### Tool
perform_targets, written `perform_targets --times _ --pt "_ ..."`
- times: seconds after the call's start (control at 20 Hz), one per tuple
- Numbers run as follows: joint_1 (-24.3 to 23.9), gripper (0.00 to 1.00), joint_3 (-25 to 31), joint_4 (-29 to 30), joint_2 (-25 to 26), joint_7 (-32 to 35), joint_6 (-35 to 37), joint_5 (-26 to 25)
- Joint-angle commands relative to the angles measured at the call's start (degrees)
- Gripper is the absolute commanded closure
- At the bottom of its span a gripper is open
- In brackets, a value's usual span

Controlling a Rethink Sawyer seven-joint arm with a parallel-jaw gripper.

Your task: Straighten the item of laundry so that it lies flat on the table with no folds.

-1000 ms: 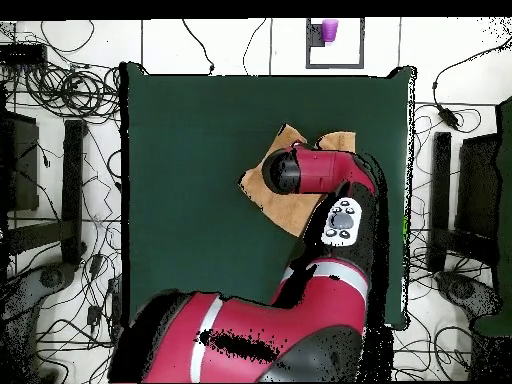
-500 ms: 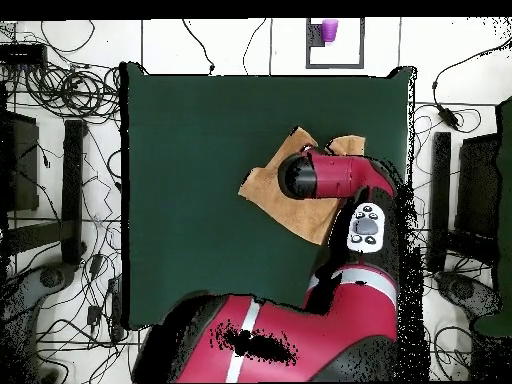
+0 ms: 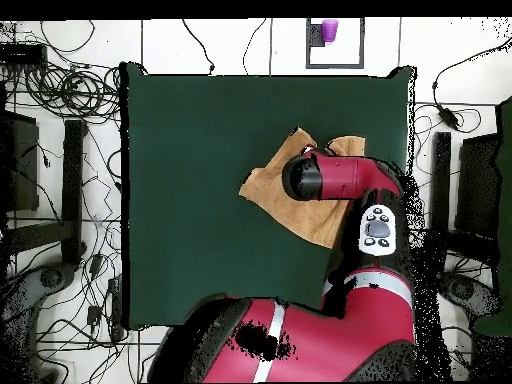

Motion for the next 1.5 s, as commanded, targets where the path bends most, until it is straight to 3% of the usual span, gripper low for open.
perform_targets --times 0.05,0.35,0.4,1.2,1.5 --pt "-0.3 1.0 9.5 6.0 0.3 -7.1 -0.9 -3.9" --pt "-0.8 1.0 10.4 6.1 0.3 -5.9 -2.5 -5.6" --pt "-0.6 0.0 10.1 6.0 0.3 -5.2 -2.2 -6.1" --pt "-1.3 0.0 10.8 7.6 -1.1 -5.1 -1.6 -6.6" --pt "-2.6 0.0 12.6 10.2 -3.8 -6.8 -0.2 -6.7"
